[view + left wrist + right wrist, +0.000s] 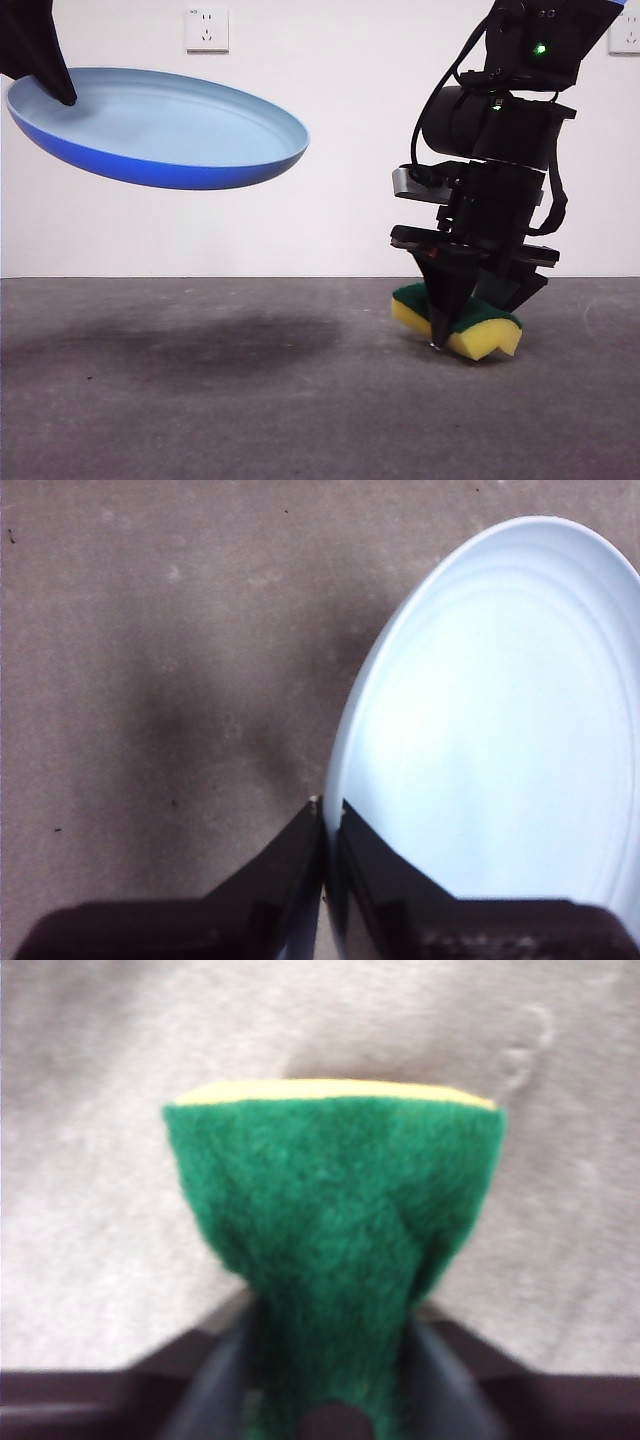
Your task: Pick up the plate,pick up the cloth,clean the plate with the cloth
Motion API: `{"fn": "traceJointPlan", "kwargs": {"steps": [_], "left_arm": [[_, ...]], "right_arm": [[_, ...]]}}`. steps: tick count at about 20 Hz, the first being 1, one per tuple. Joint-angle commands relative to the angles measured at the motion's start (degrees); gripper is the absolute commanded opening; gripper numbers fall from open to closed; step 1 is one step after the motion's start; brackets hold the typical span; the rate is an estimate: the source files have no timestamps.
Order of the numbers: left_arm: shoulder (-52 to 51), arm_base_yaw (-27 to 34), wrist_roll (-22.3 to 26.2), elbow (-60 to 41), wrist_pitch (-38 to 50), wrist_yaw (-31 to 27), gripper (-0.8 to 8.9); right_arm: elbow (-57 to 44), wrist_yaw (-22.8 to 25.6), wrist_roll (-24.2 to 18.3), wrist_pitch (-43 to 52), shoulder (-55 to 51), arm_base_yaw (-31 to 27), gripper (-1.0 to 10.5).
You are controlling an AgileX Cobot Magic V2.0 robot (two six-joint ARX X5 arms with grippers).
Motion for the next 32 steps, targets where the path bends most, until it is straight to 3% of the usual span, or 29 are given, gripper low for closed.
{"fn": "traceJointPlan", "kwargs": {"steps": [1,4,7,10,12,14,19,25,26,29,31,32], "left_arm": [[0.0,-0.2,0.7,-0.3,0.3,-0.9,-0.08],[1.6,-0.2,0.7,-0.3,0.8,-5.9,-0.08],[5.6,-0.5,0.2,-0.3,2.5,-6.3,-0.08],[10.0,-3.0,-1.9,-0.3,4.7,-5.7,-0.08],[11.5,-6.4,-4.2,-0.3,6.3,-4.2,-0.08],[11.4,-10.3,-6.5,-0.3,8.2,0.0,-0.08],[11.1,-17.9,-10.9,-0.3,14.1,0.7,-0.08],[11.1,-18.3,-12.6,-0.3,17.0,4.9,-0.08],[11.1,-17.4,-12.6,-0.3,17.8,7.5,-0.08],[11.1,-15.0,-13.9,-0.3,18.8,17.5,-0.08],[11.1,-14.3,-13.8,-0.3,17.6,18.3,-0.08],[11.1,-14.3,-13.8,-0.3,16.7,18.3,-0.08]], "right_arm": [[0.9,0.0,-0.2,-0.6,-0.1,0.5,-0.2],[1.3,0.0,-0.1,-0.9,-5.2,2.0,-0.2],[1.3,-0.7,2.9,-1.1,-13.6,4.4,-0.2],[1.3,-8.2,5.3,0.3,-21.9,6.9,-0.2],[1.3,-9.6,6.0,2.7,-25.2,8.9,-0.2],[1.3,-9.5,6.0,4.7,-25.6,11.1,-0.2],[1.3,-8.6,6.0,7.6,-22.1,15.2,-0.2],[1.3,-8.6,4.5,2.6,-20.1,17.0,-0.2],[1.3,-7.4,3.4,0.3,-20.1,17.0,-0.2],[1.3,8.3,2.7,-6.0,-20.8,17.0,-0.2],[1.3,18.4,2.8,-4.7,-22.1,17.0,-0.2],[1.3,20.9,2.8,-2.1,-22.8,17.0,-0.2]]}}
